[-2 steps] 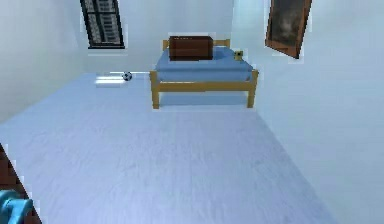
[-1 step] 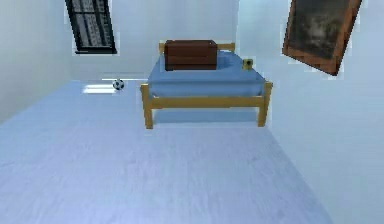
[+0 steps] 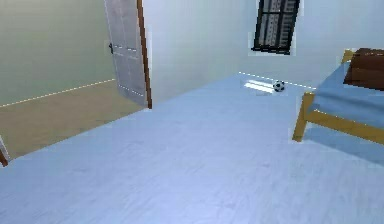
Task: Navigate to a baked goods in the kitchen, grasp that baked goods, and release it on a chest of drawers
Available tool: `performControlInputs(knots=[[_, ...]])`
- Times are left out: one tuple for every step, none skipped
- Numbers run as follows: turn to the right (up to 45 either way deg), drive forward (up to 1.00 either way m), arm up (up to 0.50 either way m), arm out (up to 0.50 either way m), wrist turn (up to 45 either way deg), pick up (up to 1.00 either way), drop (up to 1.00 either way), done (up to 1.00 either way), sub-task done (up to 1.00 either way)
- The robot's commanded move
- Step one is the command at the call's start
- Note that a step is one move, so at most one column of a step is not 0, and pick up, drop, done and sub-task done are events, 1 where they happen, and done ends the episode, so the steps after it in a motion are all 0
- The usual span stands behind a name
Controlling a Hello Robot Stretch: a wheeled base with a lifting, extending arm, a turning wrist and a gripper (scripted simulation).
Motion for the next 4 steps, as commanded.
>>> performControlInputs(knots=[[-18.0, 0.0, 0.0, 0.0, 0.0, 0.0, 0.0, 0.0, 0.0], [0.0, 0.9, 0.0, 0.0, 0.0, 0.0, 0.0, 0.0, 0.0], [-45.0, 0.0, 0.0, 0.0, 0.0, 0.0, 0.0, 0.0, 0.0], [-27.0, 0.0, 0.0, 0.0, 0.0, 0.0, 0.0, 0.0, 0.0]])
